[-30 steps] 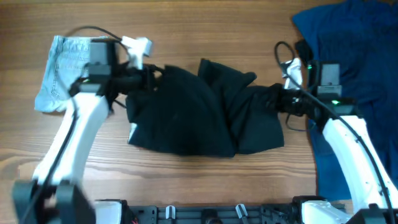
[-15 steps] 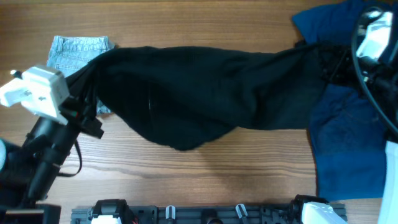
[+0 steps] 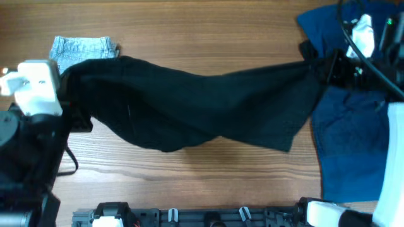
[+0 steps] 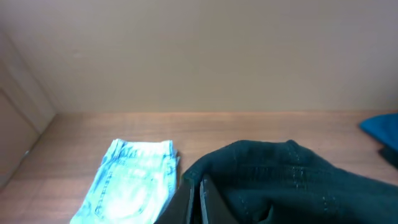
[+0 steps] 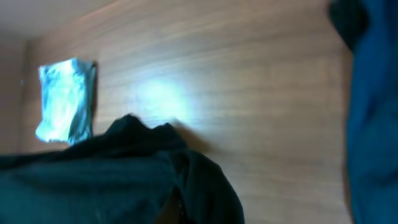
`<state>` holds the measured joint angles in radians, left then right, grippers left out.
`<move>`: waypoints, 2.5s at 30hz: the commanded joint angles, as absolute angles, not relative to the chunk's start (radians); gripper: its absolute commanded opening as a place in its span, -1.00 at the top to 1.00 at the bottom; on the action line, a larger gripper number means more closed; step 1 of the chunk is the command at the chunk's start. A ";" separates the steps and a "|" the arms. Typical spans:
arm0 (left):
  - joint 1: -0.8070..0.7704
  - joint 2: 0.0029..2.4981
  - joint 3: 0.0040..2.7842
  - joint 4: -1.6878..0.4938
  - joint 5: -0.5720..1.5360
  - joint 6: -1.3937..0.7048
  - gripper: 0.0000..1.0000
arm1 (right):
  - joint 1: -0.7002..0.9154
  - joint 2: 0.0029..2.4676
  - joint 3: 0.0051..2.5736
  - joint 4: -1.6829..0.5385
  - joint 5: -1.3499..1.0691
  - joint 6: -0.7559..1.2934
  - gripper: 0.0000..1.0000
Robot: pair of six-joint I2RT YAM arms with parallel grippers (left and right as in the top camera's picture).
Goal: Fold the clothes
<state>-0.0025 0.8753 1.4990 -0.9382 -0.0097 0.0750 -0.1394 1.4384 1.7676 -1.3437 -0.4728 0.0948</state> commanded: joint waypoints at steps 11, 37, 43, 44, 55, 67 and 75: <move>0.005 0.920 1.678 -0.835 0.260 0.164 0.92 | -0.145 1.386 1.795 -0.790 -0.527 0.105 0.92; 0.004 1.445 1.878 -1.157 0.152 0.150 0.70 | -0.126 1.569 1.774 -1.063 -0.500 0.194 0.72; 0.005 1.741 1.879 -1.191 0.084 0.150 -0.40 | -0.152 1.826 1.774 -0.899 -0.594 0.131 -0.13; 0.005 1.753 1.879 -1.231 0.085 0.149 -0.48 | -0.160 1.837 1.774 -0.937 -0.604 0.128 -0.13; -0.094 1.761 1.648 -1.495 0.401 0.149 -0.50 | -0.051 1.854 1.676 -1.297 -0.399 0.030 -0.24; -0.472 1.760 1.083 -0.928 0.207 -0.413 -0.47 | -0.049 1.854 1.536 -1.245 -0.400 0.052 -0.23; -0.483 1.747 1.066 -0.901 0.155 -0.434 0.92 | -0.049 1.854 1.536 -1.224 -0.399 0.052 -0.23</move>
